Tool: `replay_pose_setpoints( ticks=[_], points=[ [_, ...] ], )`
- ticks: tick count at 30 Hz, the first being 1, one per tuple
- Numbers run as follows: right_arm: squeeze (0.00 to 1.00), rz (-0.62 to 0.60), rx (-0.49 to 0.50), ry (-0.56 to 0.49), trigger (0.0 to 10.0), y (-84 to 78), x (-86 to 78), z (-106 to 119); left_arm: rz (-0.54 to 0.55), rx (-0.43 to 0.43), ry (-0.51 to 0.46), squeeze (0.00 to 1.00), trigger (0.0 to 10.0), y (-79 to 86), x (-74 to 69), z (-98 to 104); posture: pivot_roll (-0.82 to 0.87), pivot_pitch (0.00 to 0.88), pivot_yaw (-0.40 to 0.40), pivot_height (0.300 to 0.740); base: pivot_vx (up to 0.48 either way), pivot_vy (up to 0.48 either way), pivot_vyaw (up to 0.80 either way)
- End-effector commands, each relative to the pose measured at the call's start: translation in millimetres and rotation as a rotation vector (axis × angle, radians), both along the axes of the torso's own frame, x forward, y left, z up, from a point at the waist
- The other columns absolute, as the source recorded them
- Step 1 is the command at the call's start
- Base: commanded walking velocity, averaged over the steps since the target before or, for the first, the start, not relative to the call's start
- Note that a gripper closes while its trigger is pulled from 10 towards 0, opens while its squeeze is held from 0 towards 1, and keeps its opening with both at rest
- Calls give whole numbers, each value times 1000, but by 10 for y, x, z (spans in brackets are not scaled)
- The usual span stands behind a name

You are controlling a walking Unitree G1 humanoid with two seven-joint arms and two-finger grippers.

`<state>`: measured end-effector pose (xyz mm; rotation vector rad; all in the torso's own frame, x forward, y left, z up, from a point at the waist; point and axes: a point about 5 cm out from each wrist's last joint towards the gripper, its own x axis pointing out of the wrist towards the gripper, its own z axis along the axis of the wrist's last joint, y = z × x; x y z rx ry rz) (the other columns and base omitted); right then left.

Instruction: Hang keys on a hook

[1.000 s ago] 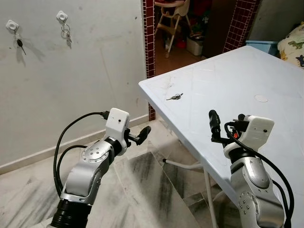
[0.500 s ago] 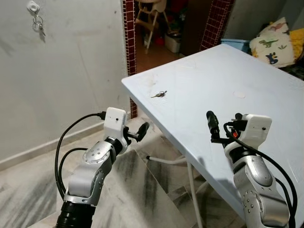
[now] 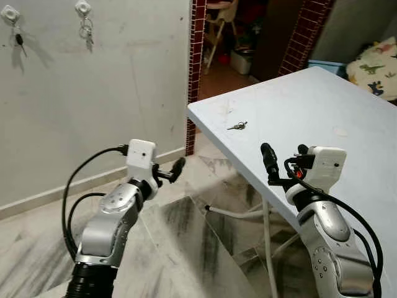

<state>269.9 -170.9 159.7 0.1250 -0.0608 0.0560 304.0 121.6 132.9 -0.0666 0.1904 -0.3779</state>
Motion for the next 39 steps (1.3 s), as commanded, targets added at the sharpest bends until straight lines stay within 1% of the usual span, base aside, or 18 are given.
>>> replay_pose_setpoints(
  ticks=[1,3,5,7,9,11,16,25,39],
  points=[
    [0,-15,-7,-15,10000,-59,-14,61,-16,9,-10,0,10000,-59,15,34,88,23,-42,740,0,442,0],
    [0,-16,-9,-16,10000,-61,-10,67,-15,17,-19,0,10000,-55,29,49,86,28,-42,740,0,142,0],
    [0,-18,-10,-19,10000,-62,-4,80,-25,10,-55,0,10000,-60,48,107,86,36,-45,740,0,0,0],
    [0,-18,-10,-20,10000,-62,-3,84,-23,10,-60,0,10000,-56,55,121,86,36,-45,740,0,0,0],
    [0,-19,-10,-21,10000,-63,-2,88,-17,14,-60,0,10000,-46,66,130,86,36,-45,740,0,0,0],
    [0,-19,-12,-21,10000,-65,-1,89,-5,-12,-53,0,10000,-39,78,135,86,36,-45,740,0,0,0],
    [0,-19,-16,-19,10000,-75,0,93,2,2,-57,0,10000,-30,86,140,80,32,-46,740,0,0,0],
    [0,-4,-28,-13,10000,-41,-2,84,14,-15,-54,0,10000,-23,87,136,79,33,-47,740,0,0,0],
    [0,15,-33,-3,10000,-24,-3,65,18,-13,-48,0,10000,-20,68,112,80,31,-52,740,327,0,0]
  ],
)
